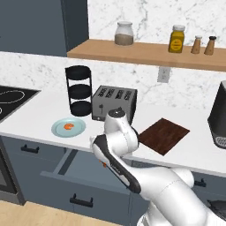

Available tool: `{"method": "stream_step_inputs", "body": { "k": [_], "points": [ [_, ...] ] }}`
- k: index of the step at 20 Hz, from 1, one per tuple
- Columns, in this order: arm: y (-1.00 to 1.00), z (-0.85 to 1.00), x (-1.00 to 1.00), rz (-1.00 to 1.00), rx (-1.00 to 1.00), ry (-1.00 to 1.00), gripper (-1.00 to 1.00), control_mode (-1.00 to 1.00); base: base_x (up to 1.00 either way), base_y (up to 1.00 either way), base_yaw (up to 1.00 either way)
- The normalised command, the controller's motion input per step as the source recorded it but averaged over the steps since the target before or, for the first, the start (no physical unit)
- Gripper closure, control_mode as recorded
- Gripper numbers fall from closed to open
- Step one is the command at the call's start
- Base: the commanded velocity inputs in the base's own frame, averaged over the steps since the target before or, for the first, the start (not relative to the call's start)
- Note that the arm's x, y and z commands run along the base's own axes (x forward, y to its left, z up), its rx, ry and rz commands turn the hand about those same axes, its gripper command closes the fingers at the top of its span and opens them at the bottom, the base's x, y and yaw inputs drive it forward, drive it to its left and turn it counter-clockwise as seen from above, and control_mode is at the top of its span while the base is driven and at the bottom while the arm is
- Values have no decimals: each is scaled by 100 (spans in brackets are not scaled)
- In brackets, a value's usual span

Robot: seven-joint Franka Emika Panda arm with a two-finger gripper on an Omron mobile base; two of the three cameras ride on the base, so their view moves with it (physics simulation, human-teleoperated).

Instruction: Pick up the knife from the drawer and place it on the cutting board. Then place the meat from the plate to the cutting board.

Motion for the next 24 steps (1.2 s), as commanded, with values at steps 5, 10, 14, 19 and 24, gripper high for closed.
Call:
{"method": "stream_step_inputs", "body": {
  "k": [5, 10, 14, 19, 24],
  "points": [
    [61, -48, 13, -17, 9, 8, -100, -100, 0, 0, 0],
    [56, -51, 39, -7, 2, 6, -100, -100, 0, 0, 0],
    [31, -47, 32, 0, -3, 7, -100, -100, 0, 0, 0],
    [22, -42, 29, 0, -6, 6, -100, -100, 0, 0, 0],
    [16, -38, 33, 0, -5, 9, -100, -100, 0, 0, 0]
  ]
}}
